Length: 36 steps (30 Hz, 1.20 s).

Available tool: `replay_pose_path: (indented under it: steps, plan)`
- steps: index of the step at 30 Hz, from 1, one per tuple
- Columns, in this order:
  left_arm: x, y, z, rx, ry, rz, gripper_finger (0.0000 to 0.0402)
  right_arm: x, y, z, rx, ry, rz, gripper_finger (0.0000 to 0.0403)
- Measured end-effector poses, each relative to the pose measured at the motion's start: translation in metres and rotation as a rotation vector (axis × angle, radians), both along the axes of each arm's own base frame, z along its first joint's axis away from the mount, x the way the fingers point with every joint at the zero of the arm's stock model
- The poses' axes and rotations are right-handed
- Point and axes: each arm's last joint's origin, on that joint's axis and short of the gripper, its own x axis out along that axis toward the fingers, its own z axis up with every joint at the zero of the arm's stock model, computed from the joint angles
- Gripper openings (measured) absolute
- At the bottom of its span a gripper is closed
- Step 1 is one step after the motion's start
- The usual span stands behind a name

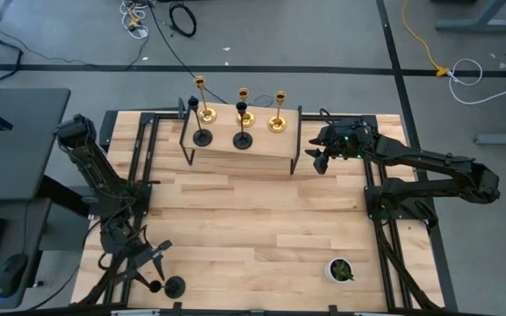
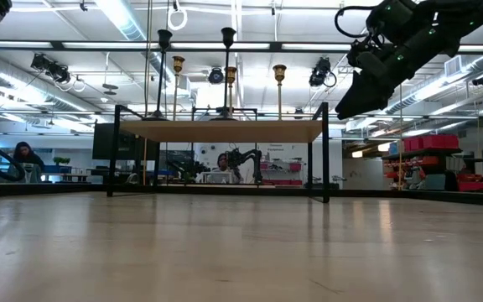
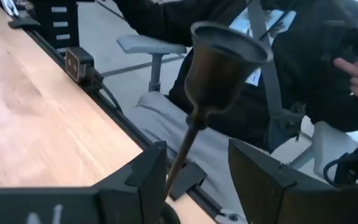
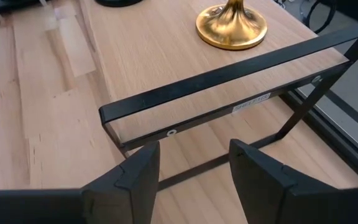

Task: Pick & Place candle stick holders
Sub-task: Put the black candle holder aligned with the other black candle holders on the shelf

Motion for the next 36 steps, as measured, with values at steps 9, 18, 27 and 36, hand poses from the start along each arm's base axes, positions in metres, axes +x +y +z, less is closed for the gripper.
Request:
replay_pose_path:
  steps: [9, 18, 27, 36]
  plan:
    - [0.006, -0.009, -0.005, -0.019, -0.041, 0.010, 0.0149, 0.000, 0.000, 0.000, 0.008, 0.000, -0.005, 0.0194]
    - [0.022, -0.024, -0.003, 0.001, -0.028, 0.026, 0.0146, 0.000, 0.000, 0.000, 0.008, 0.000, -0.005, 0.0194]
    - [0.036, -0.021, -0.007, 0.038, 0.002, 0.057, 0.0068, 0.000, 0.000, 0.000, 0.007, 0.000, -0.005, 0.0194]
    - [0.050, -0.008, 0.001, 0.065, -0.078, 0.104, 0.0009, 0.000, 0.000, 0.000, 0.012, -0.004, -0.009, 0.0194]
